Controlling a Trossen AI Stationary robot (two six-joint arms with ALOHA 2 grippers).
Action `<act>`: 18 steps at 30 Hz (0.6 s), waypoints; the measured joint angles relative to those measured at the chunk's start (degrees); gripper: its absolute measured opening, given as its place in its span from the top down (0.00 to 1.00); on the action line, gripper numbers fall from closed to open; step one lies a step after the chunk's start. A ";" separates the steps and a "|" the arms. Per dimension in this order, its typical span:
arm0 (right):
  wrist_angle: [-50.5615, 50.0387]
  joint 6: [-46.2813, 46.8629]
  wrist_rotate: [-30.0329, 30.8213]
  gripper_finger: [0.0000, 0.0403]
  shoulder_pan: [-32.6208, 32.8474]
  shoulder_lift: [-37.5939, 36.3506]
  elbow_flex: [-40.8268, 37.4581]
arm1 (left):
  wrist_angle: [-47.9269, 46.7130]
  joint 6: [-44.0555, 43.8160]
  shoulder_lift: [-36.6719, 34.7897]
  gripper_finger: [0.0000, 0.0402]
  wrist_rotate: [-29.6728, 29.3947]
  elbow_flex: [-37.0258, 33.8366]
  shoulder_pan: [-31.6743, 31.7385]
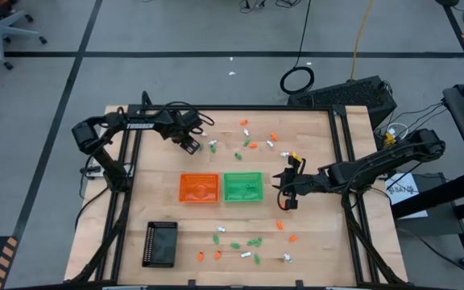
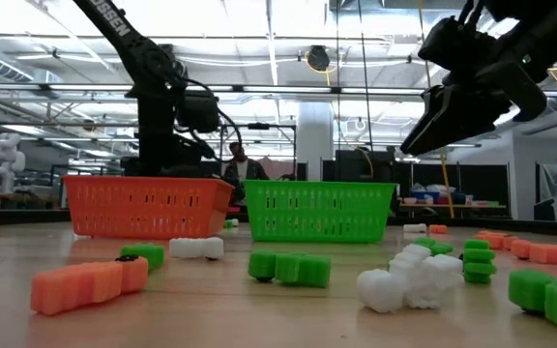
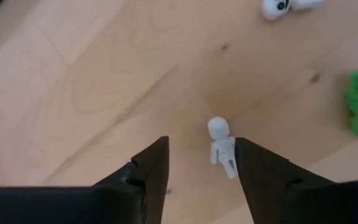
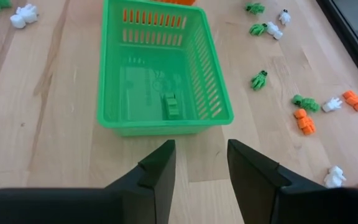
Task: Sort Halloween decoration
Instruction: Put the white skeleton toy into the black bin
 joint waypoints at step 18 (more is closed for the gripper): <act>0.00 1.70 -0.07 0.67 0.00 0.00 -0.02 | 1.08 -4.12 -0.25 0.55 -2.53 -0.02 -4.69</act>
